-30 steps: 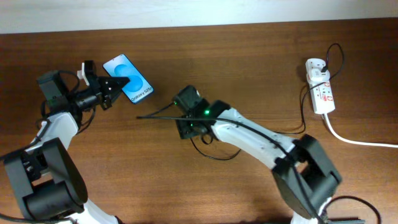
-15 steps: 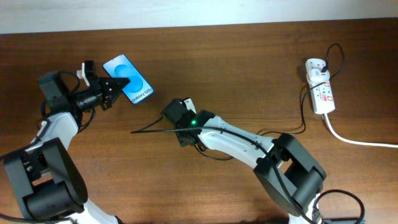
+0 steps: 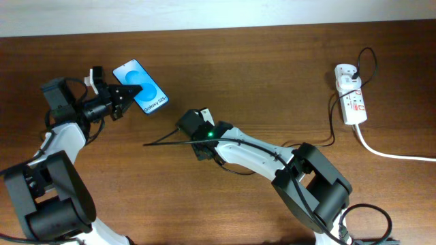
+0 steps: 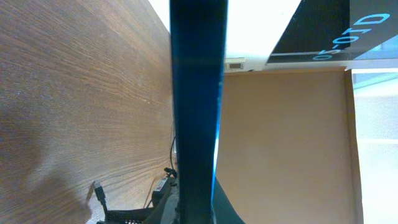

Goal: Plug charger to phone and switch on socket

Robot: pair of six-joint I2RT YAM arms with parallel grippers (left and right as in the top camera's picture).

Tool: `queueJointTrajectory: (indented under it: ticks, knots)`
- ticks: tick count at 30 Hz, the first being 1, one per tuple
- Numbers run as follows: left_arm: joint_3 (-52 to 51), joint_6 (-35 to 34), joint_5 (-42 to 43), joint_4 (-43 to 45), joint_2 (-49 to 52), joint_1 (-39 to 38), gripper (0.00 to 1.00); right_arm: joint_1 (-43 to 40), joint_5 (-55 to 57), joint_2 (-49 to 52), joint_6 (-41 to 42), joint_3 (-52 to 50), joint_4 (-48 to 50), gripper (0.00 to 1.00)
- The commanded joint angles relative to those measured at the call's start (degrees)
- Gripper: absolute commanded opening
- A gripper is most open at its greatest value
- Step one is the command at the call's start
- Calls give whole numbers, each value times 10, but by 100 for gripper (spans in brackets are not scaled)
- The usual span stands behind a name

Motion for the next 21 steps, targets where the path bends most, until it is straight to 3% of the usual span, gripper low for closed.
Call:
queueJointTrajectory:
  ticks: [1,8,12,17,21]
  knots:
    - [4,12,15,3,-3,3,0,1,14,5,1,5,6,4]
    - [4,12,42,4,-3,3,0,-5,13,-40,2,88,-109,4]
    - [4,4,45,4,-3,-2,0,-7,12,-172,8,114,-212,4]
    - [4,-103,45,37,-3,-84,0,-7,12,-398,45,114,-303,4]
    - [4,-269,6,215,-3,-201,0,-5,12,-527,112,75,-345,4]
